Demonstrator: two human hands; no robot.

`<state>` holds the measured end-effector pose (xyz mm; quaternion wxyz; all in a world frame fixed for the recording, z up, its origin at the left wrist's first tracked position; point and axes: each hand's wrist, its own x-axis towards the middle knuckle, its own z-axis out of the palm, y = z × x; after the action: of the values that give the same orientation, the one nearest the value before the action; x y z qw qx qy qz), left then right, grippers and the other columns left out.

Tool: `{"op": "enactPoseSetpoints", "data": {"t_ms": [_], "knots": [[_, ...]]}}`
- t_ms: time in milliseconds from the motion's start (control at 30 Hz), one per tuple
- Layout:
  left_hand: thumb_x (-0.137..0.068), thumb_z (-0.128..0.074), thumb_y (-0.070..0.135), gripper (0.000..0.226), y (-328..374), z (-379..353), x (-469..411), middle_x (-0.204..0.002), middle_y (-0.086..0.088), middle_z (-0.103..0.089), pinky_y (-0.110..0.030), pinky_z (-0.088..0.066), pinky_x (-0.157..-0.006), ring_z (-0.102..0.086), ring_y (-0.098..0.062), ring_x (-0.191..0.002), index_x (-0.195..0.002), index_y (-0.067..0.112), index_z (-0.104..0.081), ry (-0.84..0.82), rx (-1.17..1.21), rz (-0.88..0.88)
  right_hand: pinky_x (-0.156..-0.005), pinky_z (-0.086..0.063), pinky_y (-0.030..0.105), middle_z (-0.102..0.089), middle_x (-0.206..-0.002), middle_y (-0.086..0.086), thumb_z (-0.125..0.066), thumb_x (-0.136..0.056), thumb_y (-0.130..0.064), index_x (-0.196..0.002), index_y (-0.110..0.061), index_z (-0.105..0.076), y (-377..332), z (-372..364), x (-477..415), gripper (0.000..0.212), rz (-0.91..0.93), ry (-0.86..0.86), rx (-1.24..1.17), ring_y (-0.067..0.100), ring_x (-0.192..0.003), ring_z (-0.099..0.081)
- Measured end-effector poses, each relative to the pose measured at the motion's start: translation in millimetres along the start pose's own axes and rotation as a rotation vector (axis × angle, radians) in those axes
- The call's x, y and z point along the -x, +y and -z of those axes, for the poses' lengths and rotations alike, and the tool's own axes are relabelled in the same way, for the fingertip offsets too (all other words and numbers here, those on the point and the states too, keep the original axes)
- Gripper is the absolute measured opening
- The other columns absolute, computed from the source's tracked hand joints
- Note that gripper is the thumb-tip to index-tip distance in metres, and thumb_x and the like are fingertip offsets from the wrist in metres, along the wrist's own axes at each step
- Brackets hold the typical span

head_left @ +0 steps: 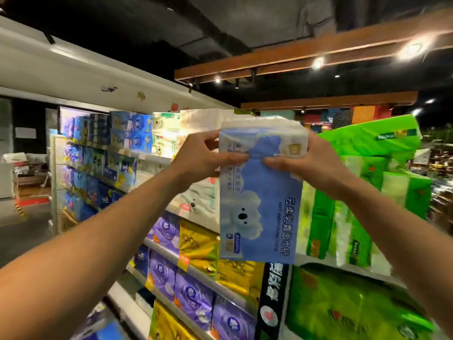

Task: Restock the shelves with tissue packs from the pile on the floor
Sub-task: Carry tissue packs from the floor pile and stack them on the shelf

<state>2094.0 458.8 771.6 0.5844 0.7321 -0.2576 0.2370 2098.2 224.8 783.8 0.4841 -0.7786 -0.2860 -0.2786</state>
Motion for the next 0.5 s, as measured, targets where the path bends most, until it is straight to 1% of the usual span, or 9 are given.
{"op": "enactPoseSetpoints", "data": {"t_ms": [100,167,200,267,300,333,400,433,500], "knots": [[-0.081,-0.081,0.020,0.021,-31.0,8.2,-77.2,-0.095,0.002,-0.075,-0.029,-0.061,-0.062,-0.074,-0.011,-0.082,-0.098,0.024,-0.070,0.009,-0.006,-0.050,-0.076,-0.062,0.030,-0.075,-0.113,-0.001,-0.091,-0.069,-0.023,-0.131,-0.016,-0.059,31.8,-4.7,-79.9,0.071,0.035,-0.013,0.017,0.014,-0.098,-0.075],[-0.082,-0.080,0.020,0.022,-50.7,14.3,-126.7,-0.094,0.000,-0.075,-0.026,-0.058,-0.060,-0.074,-0.010,-0.080,-0.101,0.019,-0.070,0.010,0.000,-0.080,-0.081,-0.061,0.030,-0.075,-0.116,0.001,-0.090,-0.066,-0.026,-0.132,-0.016,-0.060,46.7,-9.5,-127.6,0.073,0.065,-0.025,0.028,0.011,-0.099,-0.074],[-0.082,-0.080,0.020,0.021,-62.0,17.8,-150.9,-0.091,0.002,-0.075,-0.026,-0.058,-0.059,-0.073,-0.010,-0.078,-0.100,0.018,-0.070,0.006,0.007,-0.094,-0.083,-0.060,0.030,-0.075,-0.116,0.001,-0.089,-0.067,-0.027,-0.129,-0.018,-0.062,54.1,-12.1,-150.0,0.069,0.083,-0.032,0.042,0.009,-0.099,-0.073],[-0.083,-0.079,0.021,0.016,-85.5,25.4,-199.2,-0.085,0.006,-0.075,-0.024,-0.056,-0.056,-0.073,-0.008,-0.075,-0.097,0.020,-0.070,-0.022,0.016,-0.127,-0.085,-0.059,0.028,-0.075,-0.117,0.001,-0.087,-0.074,-0.020,-0.124,-0.021,-0.066,72.5,-17.6,-192.9,0.054,0.107,-0.040,0.078,0.006,-0.097,-0.069],[-0.084,-0.078,0.024,0.016,-97.0,29.0,-223.3,-0.087,0.007,-0.076,-0.024,-0.057,-0.057,-0.074,-0.009,-0.078,-0.097,0.021,-0.071,-0.041,0.013,-0.149,-0.088,-0.058,0.029,-0.075,-0.119,0.003,-0.086,-0.077,-0.017,-0.125,-0.020,-0.067,81.4,-20.6,-212.7,0.051,0.111,-0.045,0.104,0.007,-0.098,-0.068],[-0.084,-0.078,0.027,0.019,-109.0,32.1,-247.3,-0.092,0.005,-0.076,-0.027,-0.058,-0.060,-0.075,-0.011,-0.083,-0.100,0.021,-0.071,-0.061,0.006,-0.176,-0.092,-0.058,0.032,-0.073,-0.123,0.007,-0.086,-0.079,-0.018,-0.128,-0.016,-0.067,91.2,-23.6,-231.2,0.053,0.111,-0.044,0.133,0.009,-0.101,-0.067],[-0.084,-0.078,0.032,0.027,-134.3,34.6,-292.9,-0.101,0.004,-0.076,-0.032,-0.061,-0.066,-0.074,-0.015,-0.091,-0.108,0.021,-0.072,-0.105,0.005,-0.231,-0.099,-0.056,0.042,-0.071,-0.126,0.014,-0.087,-0.077,-0.022,-0.131,-0.012,-0.066,111.7,-28.6,-261.9,0.059,0.109,-0.017,0.177,0.017,-0.109,-0.068],[-0.084,-0.078,0.034,0.030,-146.4,34.2,-315.1,-0.102,0.005,-0.076,-0.033,-0.061,-0.068,-0.074,-0.014,-0.091,-0.110,0.021,-0.072,-0.131,0.016,-0.255,-0.097,-0.058,0.042,-0.072,-0.123,0.013,-0.087,-0.076,-0.020,-0.128,-0.013,-0.067,122.3,-28.5,-275.7,0.056,0.099,0.002,0.186,0.020,-0.109,-0.069],[-0.084,-0.078,0.035,0.033,-166.8,31.4,-358.1,-0.102,0.006,-0.076,-0.032,-0.062,-0.068,-0.074,-0.013,-0.090,-0.112,0.020,-0.072,-0.179,0.045,-0.289,-0.090,-0.060,0.038,-0.076,-0.113,0.005,-0.083,-0.077,-0.017,-0.120,-0.017,-0.069,140.3,-27.2,-302.2,0.045,0.059,0.022,0.205,0.019,-0.104,-0.071]]}}
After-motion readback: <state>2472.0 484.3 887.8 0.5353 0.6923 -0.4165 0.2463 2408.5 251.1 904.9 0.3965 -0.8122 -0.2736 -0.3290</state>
